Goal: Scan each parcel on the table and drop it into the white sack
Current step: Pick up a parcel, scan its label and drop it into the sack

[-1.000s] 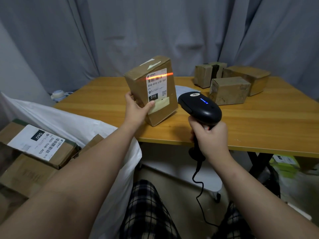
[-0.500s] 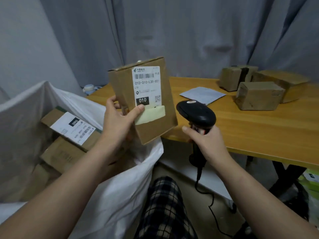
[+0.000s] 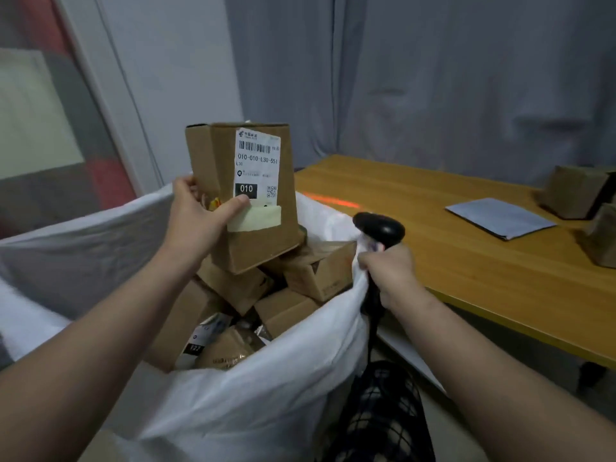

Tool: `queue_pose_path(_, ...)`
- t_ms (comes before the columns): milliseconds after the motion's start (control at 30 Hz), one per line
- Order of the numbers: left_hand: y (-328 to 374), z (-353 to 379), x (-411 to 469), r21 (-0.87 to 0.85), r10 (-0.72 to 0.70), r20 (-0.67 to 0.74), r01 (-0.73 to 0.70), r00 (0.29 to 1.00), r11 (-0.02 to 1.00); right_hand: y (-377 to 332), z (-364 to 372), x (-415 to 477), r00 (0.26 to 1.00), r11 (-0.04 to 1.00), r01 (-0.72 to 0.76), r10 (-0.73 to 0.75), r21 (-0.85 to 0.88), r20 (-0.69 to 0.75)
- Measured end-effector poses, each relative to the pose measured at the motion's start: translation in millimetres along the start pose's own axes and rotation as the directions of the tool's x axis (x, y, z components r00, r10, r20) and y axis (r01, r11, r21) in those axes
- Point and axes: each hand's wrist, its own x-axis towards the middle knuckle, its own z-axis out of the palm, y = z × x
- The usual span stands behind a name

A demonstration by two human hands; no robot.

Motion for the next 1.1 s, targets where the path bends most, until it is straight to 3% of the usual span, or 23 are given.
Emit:
queue_pose_path(100,14.9,-15.4,9.5,0.035,0.05,-0.03,-0.049,0.998,0.998,-48.3,8.8,-24.8,0.998,0.976,0.047,-0.055,0.211,0.031)
queue_pose_path(167,21.6,-23.5,14.9,0.023,0.071,-0.08,-0.07,0.994,0.997,-53.4,15.7,-51.0,0.985,0.944,0.012,-0.068,0.329,0.161)
queue_pose_path(233,25.4,-29.2,19.0,0.019,0.08,-0.11,-0.078,0.991,0.997,-45.4,19.5,-69.1,0.944,0.944,-0.033,-0.078,0.328,0.319)
queue_pose_path(300,21.8,-32.3,18.2,0.032,0.081,-0.087,-0.079,0.993,0.996,-38.1,11.9,-60.7,0.956,0.934,-0.042,-0.065,0.355,0.285)
queue_pose_path(367,13.2,-31.0,9.3,0.053,0.068,-0.054,-0.065,0.996,0.997,-33.6,-3.3,-42.4,0.987,0.913,-0.065,0.0,0.402,0.159)
queue_pose_path(500,-10.2,-27.9,-0.1,0.106,0.025,0.026,-0.028,0.999,0.994,-4.4,-8.9,-39.7,0.987,0.967,-0.084,0.049,0.241,0.15)
queue_pose_path(667,-38.4,-32.0,-4.8,0.333,0.002,0.197,-0.068,0.98,0.94,22.2,16.2,-42.8,0.979,0.973,0.145,-0.114,-0.18,0.171)
queue_pose_path(733,-49.4,-35.5,-8.7,0.511,0.008,0.261,-0.146,0.965,0.847,29.8,24.3,-38.1,0.949,0.894,0.302,-0.25,-0.331,0.192)
queue_pose_path(800,-62.1,-42.3,-14.9,0.733,-0.032,0.32,-0.226,0.947,0.641,32.9,30.6,-34.1,0.878,0.76,0.479,-0.419,-0.44,0.232)
queue_pose_path(900,-79.0,-56.4,-21.7,0.87,-0.1,0.294,-0.223,0.951,0.44,30.3,40.4,-33.8,0.775,0.603,0.618,-0.575,-0.504,0.263)
queue_pose_path(1000,-83.4,-60.6,-22.6,0.914,-0.05,0.272,-0.242,0.961,0.325,30.4,54.5,-40.6,0.742,0.592,0.667,-0.58,-0.452,0.336)
queue_pose_path(1100,-89.2,-52.6,-22.2,0.923,-0.099,0.324,-0.291,0.941,0.252,40.2,64.9,-40.8,0.761,0.653,0.646,-0.509,-0.396,0.402)
